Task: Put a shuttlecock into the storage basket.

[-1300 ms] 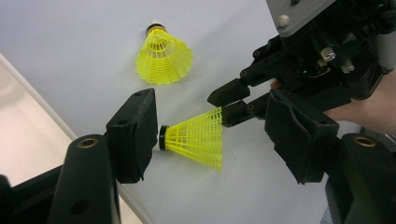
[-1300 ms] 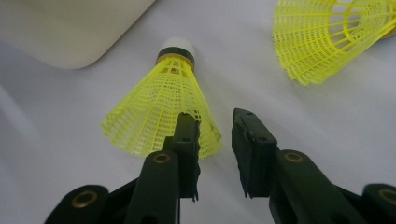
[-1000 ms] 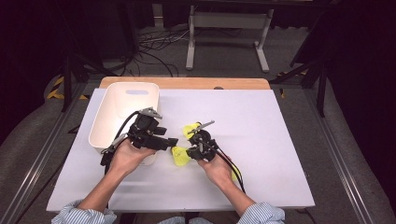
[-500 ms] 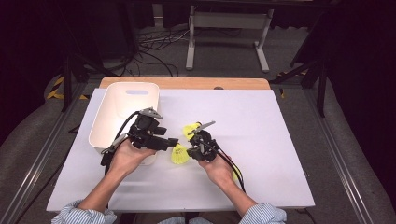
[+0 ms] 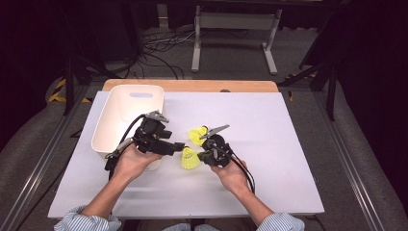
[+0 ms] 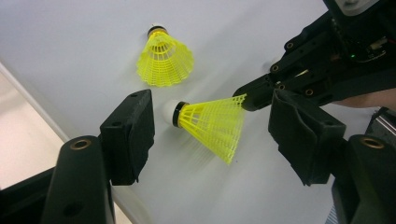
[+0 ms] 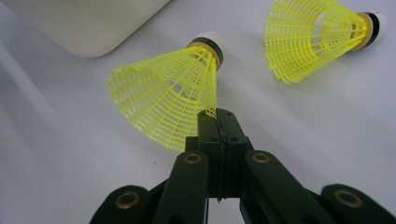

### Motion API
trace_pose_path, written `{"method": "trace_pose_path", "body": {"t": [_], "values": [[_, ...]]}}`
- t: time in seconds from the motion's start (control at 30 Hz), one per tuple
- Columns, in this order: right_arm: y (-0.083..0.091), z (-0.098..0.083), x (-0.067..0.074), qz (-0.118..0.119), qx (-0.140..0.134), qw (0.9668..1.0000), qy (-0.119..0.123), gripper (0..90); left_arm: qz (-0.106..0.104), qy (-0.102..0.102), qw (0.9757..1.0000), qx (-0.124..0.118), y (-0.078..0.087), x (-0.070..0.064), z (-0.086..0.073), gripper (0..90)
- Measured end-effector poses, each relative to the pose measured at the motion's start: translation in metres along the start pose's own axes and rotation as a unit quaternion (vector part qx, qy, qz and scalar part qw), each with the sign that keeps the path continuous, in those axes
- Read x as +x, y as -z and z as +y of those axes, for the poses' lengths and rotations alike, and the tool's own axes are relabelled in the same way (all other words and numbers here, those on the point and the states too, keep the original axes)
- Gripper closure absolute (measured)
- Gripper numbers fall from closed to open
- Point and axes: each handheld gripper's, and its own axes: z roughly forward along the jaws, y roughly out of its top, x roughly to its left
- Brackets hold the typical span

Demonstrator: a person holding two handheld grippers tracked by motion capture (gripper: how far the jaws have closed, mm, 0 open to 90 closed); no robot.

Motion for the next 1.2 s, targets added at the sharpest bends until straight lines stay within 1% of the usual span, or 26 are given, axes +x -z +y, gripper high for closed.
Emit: {"method": "trace_pose_path", "body": {"t": [0.17, 0.3, 0.37, 0.5, 0.53, 0.6, 0.7, 0.93, 1.1, 1.2], "values": [[0.008, -0.003, -0.001, -0.001, -0.005, 1.0, 0.004, 90.0, 0.004, -0.008, 1.0, -0.001, 0.002, -0.003, 0.003, 32.8], [0.015, -0.005, -0.003, -0.003, -0.008, 0.9999, 0.006, 90.0, 0.009, -0.019, 0.9998, 0.006, 0.001, -0.007, 0.004, 33.7], [0.018, -0.005, -0.004, -0.005, -0.011, 0.9999, 0.004, 90.0, 0.009, -0.019, 0.9997, 0.007, 0.001, -0.008, 0.004, 34.0], [0.023, -0.006, -0.005, -0.006, -0.012, 0.9999, 0.003, 90.0, 0.014, -0.031, 0.9993, 0.016, -0.002, -0.013, 0.007, 34.7], [0.024, -0.006, -0.006, -0.007, -0.013, 0.9999, 0.005, 90.0, 0.014, -0.031, 0.9993, 0.017, -0.002, -0.014, 0.007, 34.8], [0.026, -0.006, -0.006, -0.007, -0.014, 0.9999, 0.002, 90.0, 0.013, -0.032, 0.9992, 0.021, -0.003, -0.015, 0.008, 34.8], [0.028, -0.006, -0.007, -0.005, -0.014, 0.9999, 0.003, 90.0, 0.017, -0.038, 0.9987, 0.028, -0.005, -0.018, 0.008, 35.1], [0.034, -0.003, -0.006, -0.004, -0.017, 0.9998, 0.004, 90.0, 0.019, -0.046, 0.9979, 0.041, -0.009, -0.022, 0.01, 36.7], [0.038, 0.001, -0.004, -0.003, -0.019, 0.9998, 0.009, 90.0, 0.02, -0.048, 0.9974, 0.05, -0.011, -0.025, 0.01, 38.5], [0.04, 0.004, -0.002, -0.001, -0.018, 0.9997, 0.013, 90.0, 0.021, -0.052, 0.9969, 0.055, -0.012, -0.026, 0.01, 39.3]]}}
